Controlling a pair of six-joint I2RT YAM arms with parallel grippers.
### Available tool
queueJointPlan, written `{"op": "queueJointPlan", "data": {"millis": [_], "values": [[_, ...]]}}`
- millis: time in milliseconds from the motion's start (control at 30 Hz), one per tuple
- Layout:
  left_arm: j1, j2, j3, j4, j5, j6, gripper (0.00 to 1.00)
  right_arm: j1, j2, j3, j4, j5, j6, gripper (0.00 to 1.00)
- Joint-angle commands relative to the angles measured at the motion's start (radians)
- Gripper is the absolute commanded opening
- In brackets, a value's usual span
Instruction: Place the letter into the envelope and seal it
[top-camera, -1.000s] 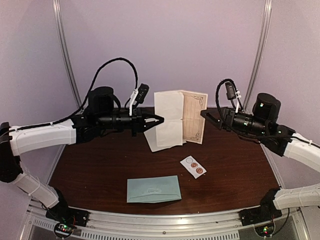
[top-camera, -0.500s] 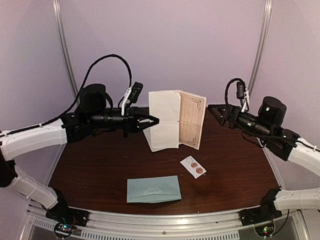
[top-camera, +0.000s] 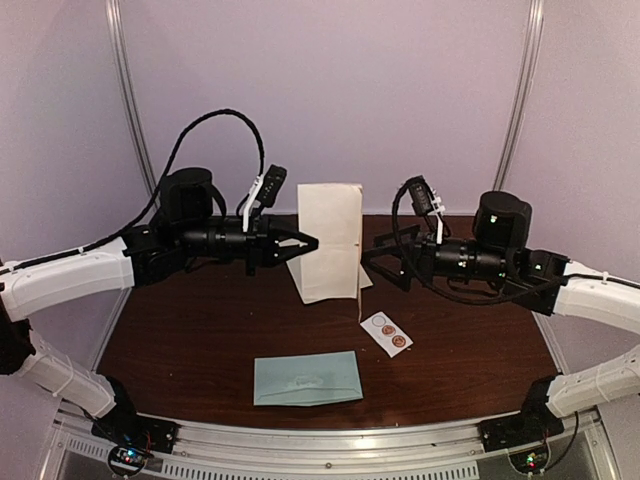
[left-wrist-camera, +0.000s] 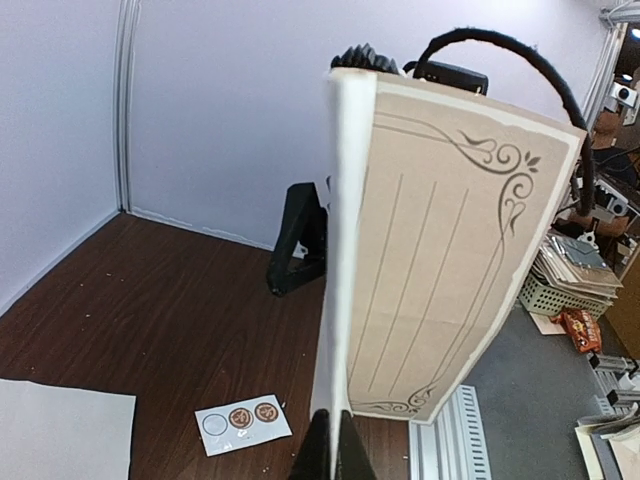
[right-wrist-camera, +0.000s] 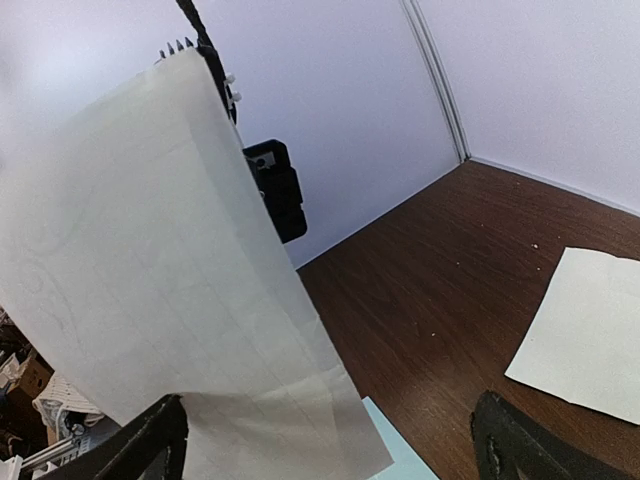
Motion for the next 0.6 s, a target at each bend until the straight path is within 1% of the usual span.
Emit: {"op": "queueJointPlan", "data": {"millis": [0, 233, 467, 567], "values": [[-0.005, -0.001, 0.038, 0.017, 0.03, 0.016, 0.0, 0.011, 0.016, 0.021, 0.067, -0.06, -0.021, 1.0], [-0.005, 0.022, 0.061, -0.007, 0.151, 0.015, 0.0, 0.012, 0.037, 0.013, 0.111, -0.053, -0.004, 0.99], [-0.006, 0.031, 0.071, -0.035, 0.185, 0.021, 0.0, 0.016, 0.062, 0.018, 0.151, -0.083, 0.006, 0.87], [-0.012, 0.034, 0.072, -0.036, 0.193, 0.021, 0.0, 0.023, 0.075, 0.028, 0.162, -0.101, 0.007, 0.84]]}}
